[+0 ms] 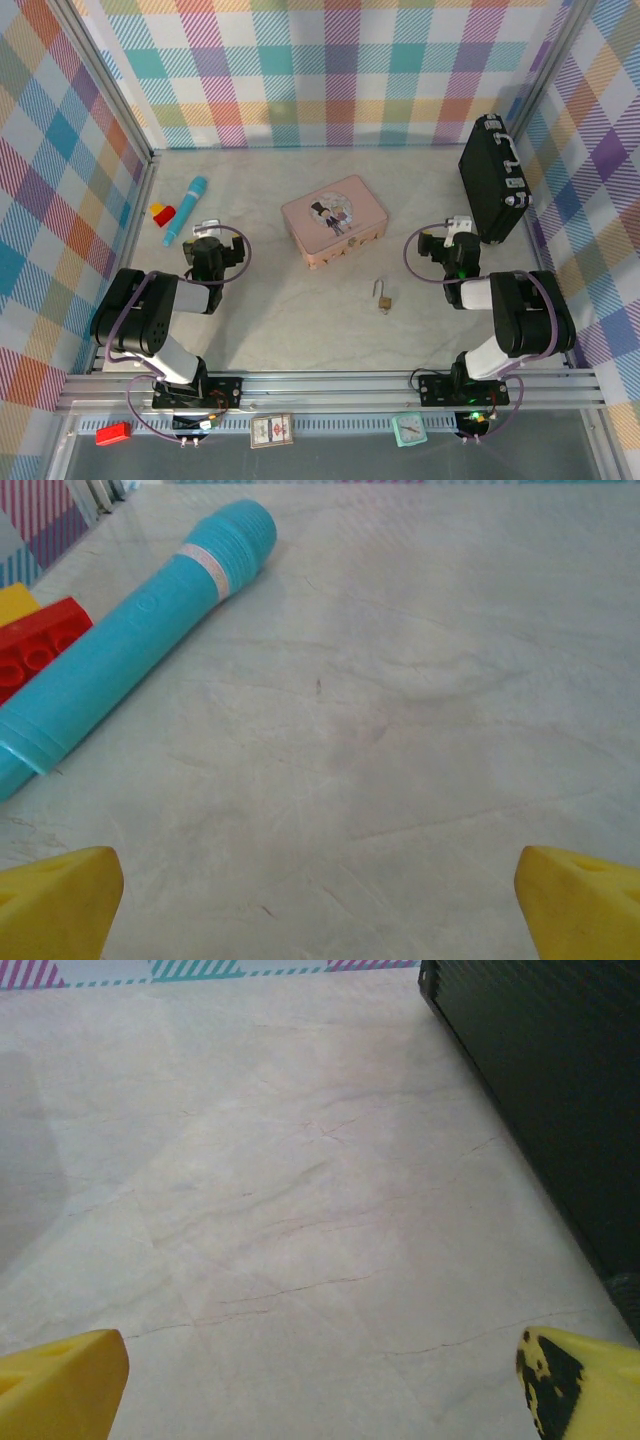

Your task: Unlock the padlock with the key

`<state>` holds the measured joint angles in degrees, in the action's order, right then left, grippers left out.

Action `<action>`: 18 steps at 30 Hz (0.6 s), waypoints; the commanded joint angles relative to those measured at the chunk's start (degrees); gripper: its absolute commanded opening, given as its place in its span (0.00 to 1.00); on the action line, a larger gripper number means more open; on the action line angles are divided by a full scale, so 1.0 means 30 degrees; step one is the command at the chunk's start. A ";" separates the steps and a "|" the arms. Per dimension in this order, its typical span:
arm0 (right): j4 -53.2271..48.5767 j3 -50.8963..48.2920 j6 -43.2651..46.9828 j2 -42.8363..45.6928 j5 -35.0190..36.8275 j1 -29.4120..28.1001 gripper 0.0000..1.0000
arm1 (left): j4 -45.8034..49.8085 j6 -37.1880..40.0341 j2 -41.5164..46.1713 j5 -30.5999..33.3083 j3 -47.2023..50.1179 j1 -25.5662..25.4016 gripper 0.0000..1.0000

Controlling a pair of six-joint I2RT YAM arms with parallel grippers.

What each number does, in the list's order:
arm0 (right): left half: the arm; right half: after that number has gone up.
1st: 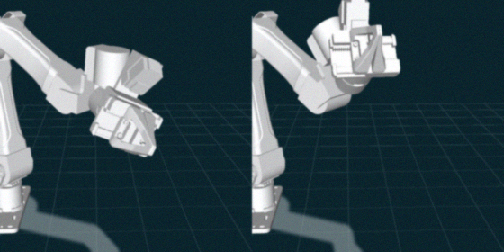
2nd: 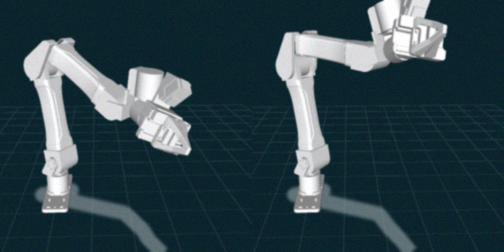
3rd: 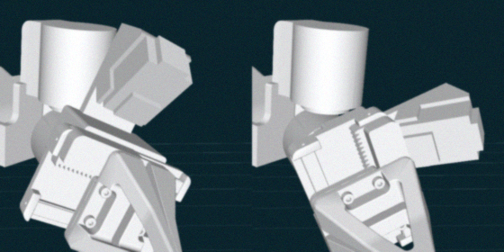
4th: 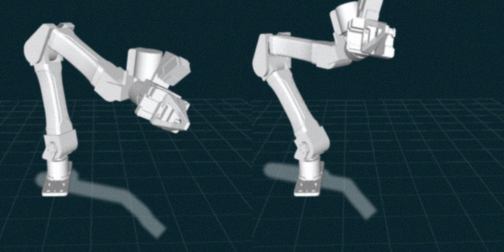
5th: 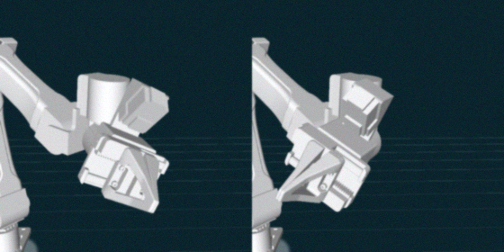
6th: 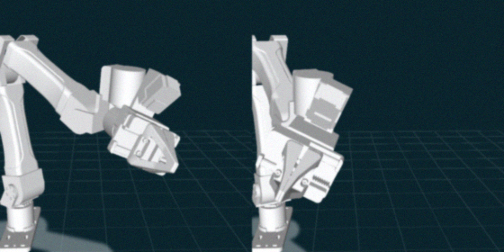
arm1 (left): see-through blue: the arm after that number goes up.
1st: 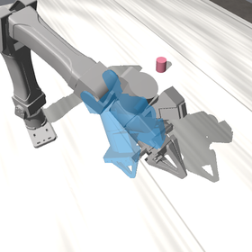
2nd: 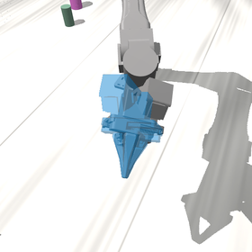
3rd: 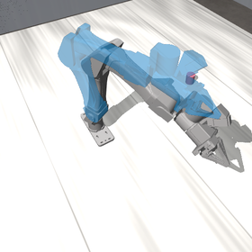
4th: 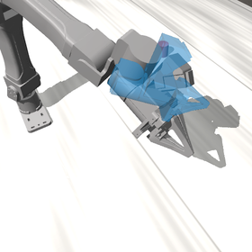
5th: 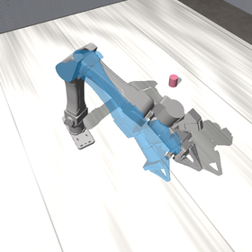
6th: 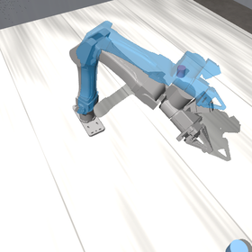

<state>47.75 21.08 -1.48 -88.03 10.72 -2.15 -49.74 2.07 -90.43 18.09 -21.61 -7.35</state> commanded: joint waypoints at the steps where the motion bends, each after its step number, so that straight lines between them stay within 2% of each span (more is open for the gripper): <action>1: 0.0340 0.0530 -0.0357 0.0121 -0.0909 0.0173 0.99 | -0.0670 -0.0689 -0.0060 0.0270 -0.0298 0.0188 1.00; 18: 0.0088 0.0708 -0.0240 0.0068 -0.1232 0.0141 0.99 | -0.0620 -0.0688 -0.0030 0.0239 -0.0313 0.0188 1.00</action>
<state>47.55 21.96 -1.72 -88.03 8.23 -1.91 -49.74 0.89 -90.43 18.28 -21.63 -7.20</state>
